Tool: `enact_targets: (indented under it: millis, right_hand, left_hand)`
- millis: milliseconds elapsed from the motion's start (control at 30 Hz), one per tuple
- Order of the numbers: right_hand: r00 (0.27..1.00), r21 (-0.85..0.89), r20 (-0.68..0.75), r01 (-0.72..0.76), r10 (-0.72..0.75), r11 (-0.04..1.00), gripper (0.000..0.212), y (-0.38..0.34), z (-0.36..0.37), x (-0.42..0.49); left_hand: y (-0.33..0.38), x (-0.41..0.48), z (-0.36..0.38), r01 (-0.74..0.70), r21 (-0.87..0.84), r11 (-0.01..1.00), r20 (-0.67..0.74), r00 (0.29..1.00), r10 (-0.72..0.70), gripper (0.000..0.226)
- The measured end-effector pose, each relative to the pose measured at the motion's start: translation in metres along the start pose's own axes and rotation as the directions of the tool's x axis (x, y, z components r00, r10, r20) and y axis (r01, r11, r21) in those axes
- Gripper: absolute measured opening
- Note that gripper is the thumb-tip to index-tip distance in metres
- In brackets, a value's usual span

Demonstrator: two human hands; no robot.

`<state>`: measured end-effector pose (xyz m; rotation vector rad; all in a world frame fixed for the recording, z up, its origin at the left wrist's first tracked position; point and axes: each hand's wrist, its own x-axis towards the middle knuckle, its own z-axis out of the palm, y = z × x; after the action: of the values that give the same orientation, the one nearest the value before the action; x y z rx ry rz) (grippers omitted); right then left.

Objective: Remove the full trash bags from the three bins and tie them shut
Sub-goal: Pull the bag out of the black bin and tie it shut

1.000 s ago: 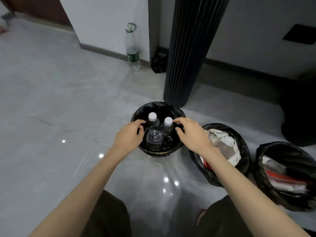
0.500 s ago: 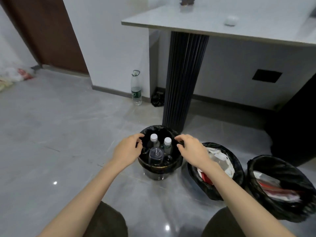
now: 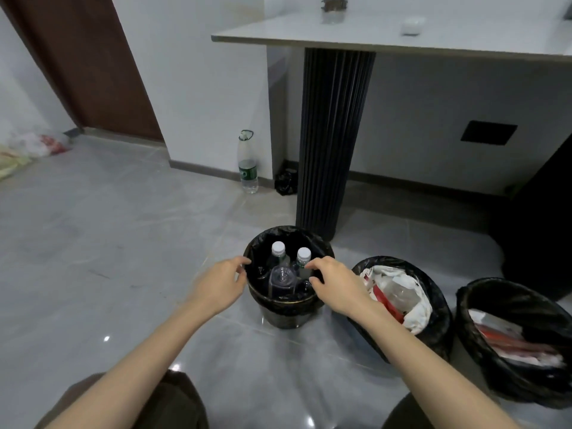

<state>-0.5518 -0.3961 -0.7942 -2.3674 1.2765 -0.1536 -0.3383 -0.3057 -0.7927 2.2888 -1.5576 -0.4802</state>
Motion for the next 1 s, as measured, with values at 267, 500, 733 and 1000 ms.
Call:
enact_targets:
  millis: [267, 500, 733, 1000]
  right_hand:
    - [0.991, -0.106, 0.125, -0.038, 0.051, 0.994, 0.034, 0.016, 0.062, 0.035]
    - [0.975, -0.138, 0.204, -0.061, 0.088, 0.989, 0.035, 0.030, 0.119, 0.056]
    - [0.992, -0.322, 0.123, 0.071, -0.033, 0.944, 0.040, 0.038, 0.150, 0.056]
    - [0.973, -0.235, 0.202, 0.158, -0.111, 0.959, 0.028, 0.052, 0.145, 0.044]
  left_hand:
    - [-0.024, 0.035, 0.048, -0.023, 0.034, 0.999, 0.065, 0.998, 0.021, 0.037]
    - [-0.039, 0.060, 0.077, -0.024, 0.148, 0.989, 0.099, 0.995, 0.009, 0.039]
    - [-0.059, 0.052, 0.105, 0.094, 0.124, 0.988, 0.169, 0.979, -0.114, 0.038]
    - [-0.075, 0.026, 0.155, 0.573, -0.387, 0.723, 0.407, 0.809, -0.423, 0.034]
